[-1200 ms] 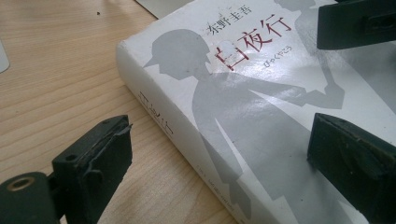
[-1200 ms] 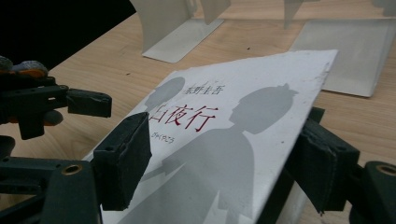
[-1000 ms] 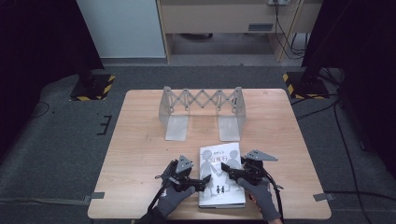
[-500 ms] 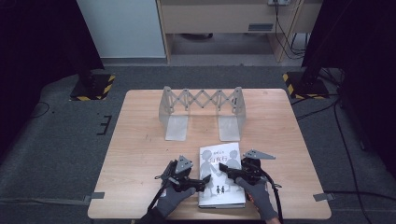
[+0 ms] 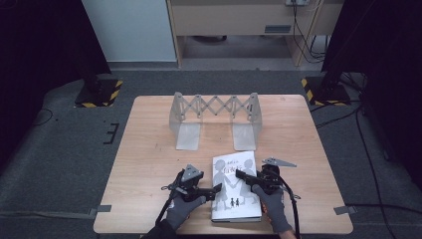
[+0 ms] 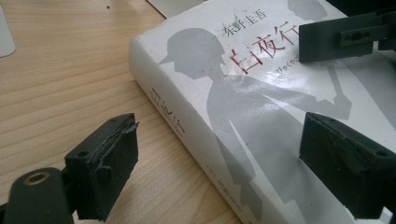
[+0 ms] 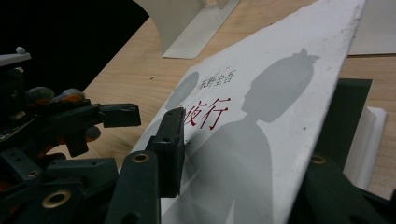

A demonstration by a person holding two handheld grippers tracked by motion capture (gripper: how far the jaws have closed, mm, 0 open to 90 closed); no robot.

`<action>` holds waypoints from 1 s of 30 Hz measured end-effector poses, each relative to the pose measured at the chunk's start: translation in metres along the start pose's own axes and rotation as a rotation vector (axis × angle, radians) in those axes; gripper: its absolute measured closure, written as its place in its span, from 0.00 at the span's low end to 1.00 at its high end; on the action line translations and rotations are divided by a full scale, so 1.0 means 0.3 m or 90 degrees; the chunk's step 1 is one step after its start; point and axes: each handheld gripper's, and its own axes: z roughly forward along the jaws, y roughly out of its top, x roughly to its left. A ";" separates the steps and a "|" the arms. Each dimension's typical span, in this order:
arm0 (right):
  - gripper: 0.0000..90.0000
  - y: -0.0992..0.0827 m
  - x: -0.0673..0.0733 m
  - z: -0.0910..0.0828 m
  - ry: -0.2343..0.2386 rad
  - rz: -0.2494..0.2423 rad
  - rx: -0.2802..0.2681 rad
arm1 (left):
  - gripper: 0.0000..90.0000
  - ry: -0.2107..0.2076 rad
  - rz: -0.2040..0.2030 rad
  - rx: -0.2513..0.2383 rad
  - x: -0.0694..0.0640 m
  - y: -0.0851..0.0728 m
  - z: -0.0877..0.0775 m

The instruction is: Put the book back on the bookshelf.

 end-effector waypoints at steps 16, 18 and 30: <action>0.82 0.026 0.052 -0.056 0.078 -0.022 -0.057 | 0.03 -0.056 -0.021 -0.010 0.005 -0.002 -0.004; 0.82 0.027 0.055 -0.058 0.082 -0.027 -0.059 | 0.01 -0.061 -0.024 -0.011 0.007 -0.002 -0.003; 0.86 0.036 0.072 -0.078 0.117 -0.044 -0.074 | 0.00 -0.123 -0.038 -0.025 0.016 -0.004 -0.002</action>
